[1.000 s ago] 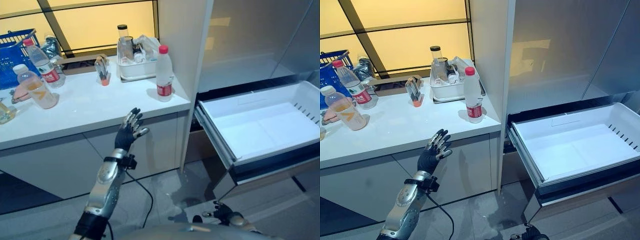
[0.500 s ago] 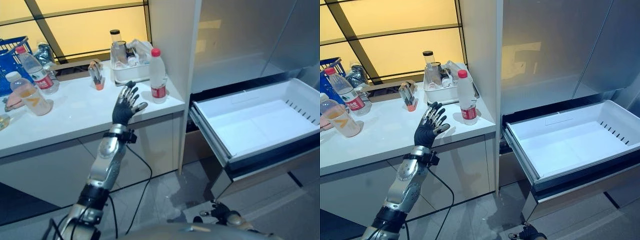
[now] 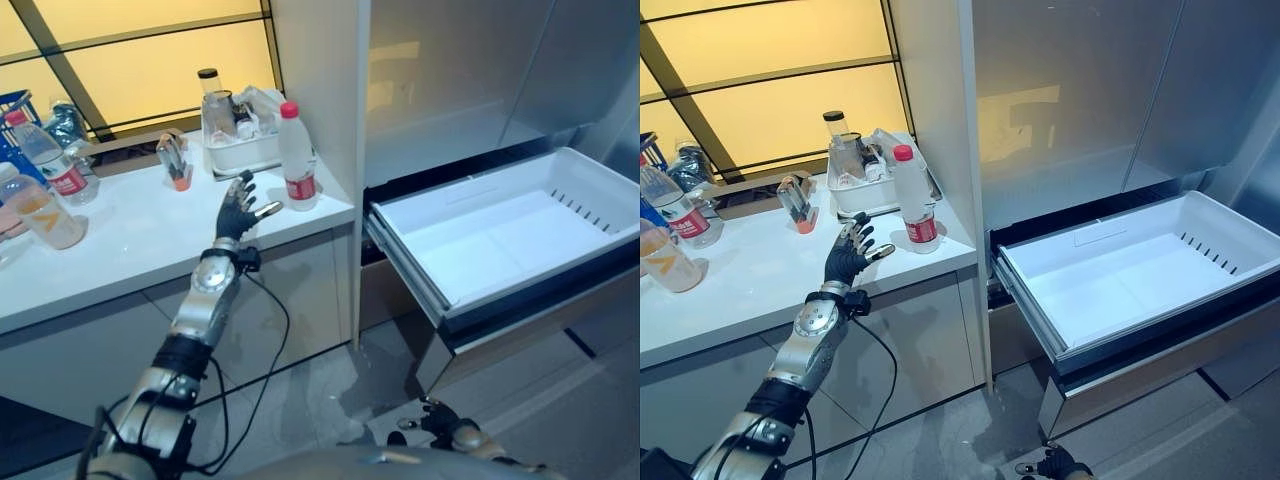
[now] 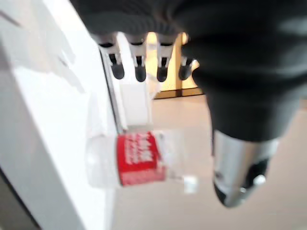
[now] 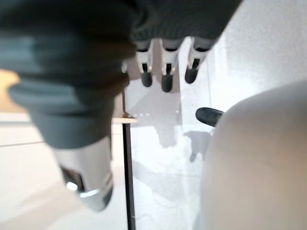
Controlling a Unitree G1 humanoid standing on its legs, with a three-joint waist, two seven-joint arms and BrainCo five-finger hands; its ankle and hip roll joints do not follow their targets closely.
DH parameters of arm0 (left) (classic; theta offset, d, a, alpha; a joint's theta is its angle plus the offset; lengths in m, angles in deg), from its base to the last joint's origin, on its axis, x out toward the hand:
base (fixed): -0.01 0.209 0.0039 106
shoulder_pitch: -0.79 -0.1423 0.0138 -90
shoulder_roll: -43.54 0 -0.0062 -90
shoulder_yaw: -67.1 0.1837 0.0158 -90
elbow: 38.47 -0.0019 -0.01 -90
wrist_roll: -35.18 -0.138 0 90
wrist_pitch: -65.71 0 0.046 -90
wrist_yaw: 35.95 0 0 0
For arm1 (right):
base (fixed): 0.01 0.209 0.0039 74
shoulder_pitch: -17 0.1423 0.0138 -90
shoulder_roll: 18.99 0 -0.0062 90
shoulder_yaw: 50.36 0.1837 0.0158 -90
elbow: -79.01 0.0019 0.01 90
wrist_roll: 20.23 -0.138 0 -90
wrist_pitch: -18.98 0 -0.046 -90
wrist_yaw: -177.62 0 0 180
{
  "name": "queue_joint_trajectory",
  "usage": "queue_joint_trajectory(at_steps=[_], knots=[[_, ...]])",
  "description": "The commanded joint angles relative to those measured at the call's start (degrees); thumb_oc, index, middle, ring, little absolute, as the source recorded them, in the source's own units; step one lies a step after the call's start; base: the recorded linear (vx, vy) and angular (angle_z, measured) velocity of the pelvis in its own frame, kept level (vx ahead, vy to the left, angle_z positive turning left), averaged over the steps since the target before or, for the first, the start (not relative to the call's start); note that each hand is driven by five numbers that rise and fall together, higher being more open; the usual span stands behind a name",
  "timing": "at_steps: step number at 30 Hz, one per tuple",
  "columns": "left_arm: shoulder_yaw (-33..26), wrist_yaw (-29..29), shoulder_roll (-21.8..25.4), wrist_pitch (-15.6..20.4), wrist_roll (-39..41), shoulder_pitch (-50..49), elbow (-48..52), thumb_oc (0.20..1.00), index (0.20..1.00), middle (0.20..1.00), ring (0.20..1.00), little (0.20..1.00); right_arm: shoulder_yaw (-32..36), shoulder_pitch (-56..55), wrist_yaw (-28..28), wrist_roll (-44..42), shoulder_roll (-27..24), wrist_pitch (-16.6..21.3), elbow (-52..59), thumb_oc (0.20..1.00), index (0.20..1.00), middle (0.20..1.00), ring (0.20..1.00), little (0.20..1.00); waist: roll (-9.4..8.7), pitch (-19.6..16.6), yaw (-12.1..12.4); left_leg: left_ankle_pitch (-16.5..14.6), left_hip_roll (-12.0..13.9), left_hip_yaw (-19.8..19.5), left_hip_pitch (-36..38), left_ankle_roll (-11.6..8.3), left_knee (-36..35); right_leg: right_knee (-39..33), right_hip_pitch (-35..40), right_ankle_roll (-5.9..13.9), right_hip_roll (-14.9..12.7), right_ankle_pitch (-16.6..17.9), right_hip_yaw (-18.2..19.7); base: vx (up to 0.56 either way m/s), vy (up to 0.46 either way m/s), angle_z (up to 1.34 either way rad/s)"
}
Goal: Take the drinks into the refrigerator
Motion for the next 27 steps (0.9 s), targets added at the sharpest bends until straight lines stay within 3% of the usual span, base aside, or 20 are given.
queue_joint_trajectory(at_steps=[1,21,27], knots=[[-2.1,2.0,3.3,1.5,-0.5,11.1,-6.2,1.000,1.000,1.000,1.000,1.000,-3.3,-2.1,0.5,0.4,0.2,-0.3,-2.7,1.000,1.000,1.000,1.000,1.000,-1.47,1.2,-1.8,-0.1,-3.4,0.4,-3.0,2.50,0.4,2.9,5.4,2.52,0.2,-6.7,0.3,0.00,0.004,-0.07],[1.1,3.6,8.0,2.5,4.3,27.3,-12.3,1.000,1.000,1.000,1.000,1.000,-3.1,-2.2,0.8,-1.4,-1.7,0.0,-2.5,1.000,1.000,1.000,1.000,1.000,-0.88,2.6,-3.7,0.2,-3.3,1.4,-3.5,2.36,0.2,2.5,4.5,2.88,0.4,-6.1,1.5,0.00,0.000,-0.03],[3.1,1.2,9.1,1.9,4.7,28.5,-13.1,1.000,1.000,1.000,1.000,1.000,-2.3,-2.3,0.7,-2.2,-1.9,-0.1,-2.8,1.000,1.000,1.000,1.000,1.000,-0.51,3.1,-3.8,0.4,-3.4,1.6,-3.7,2.39,0.2,2.5,4.3,2.89,0.4,-5.9,1.5,0.00,0.002,-0.02]])
